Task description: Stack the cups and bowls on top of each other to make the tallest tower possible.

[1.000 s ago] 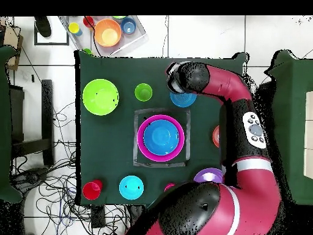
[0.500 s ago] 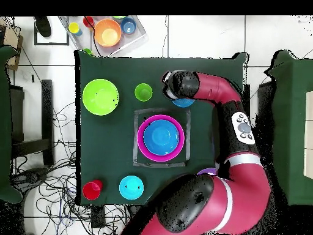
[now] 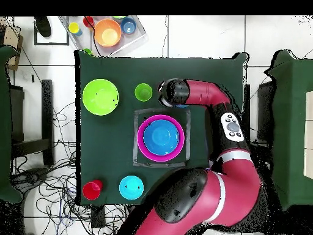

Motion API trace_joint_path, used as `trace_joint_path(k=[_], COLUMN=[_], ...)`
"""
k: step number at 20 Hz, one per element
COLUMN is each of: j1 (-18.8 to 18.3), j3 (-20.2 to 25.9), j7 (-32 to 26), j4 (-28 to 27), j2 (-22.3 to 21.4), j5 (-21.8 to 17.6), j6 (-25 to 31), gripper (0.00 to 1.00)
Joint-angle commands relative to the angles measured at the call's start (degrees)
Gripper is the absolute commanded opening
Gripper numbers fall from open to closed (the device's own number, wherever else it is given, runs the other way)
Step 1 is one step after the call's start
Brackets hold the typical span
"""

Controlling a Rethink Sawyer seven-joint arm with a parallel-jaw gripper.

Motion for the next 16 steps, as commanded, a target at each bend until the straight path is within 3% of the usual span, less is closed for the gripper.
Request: trace_joint_path(k=[1,5,6,9,11,16], j1=[-0.77,-0.15,0.17,0.84,0.63,-0.8], j3=[2.86,2.51,1.92,1.17,0.53,2.95], j7=[-22.13,-23.44,-22.64,-21.17,-17.02,-20.96], j4=[-1.91,-3.69,-3.71,-3.83,-1.53,-1.29], j2=[2.93,3.05,2.84,2.15,1.06,-0.55], j5=[-9.22,-10.2,-10.63,-10.46,-8.66,-6.96], j6=[0.05,1.7,1.53,2.14,2.24,5.45], gripper=[0.0,0.0,1.0,1.0,1.0,1.0])
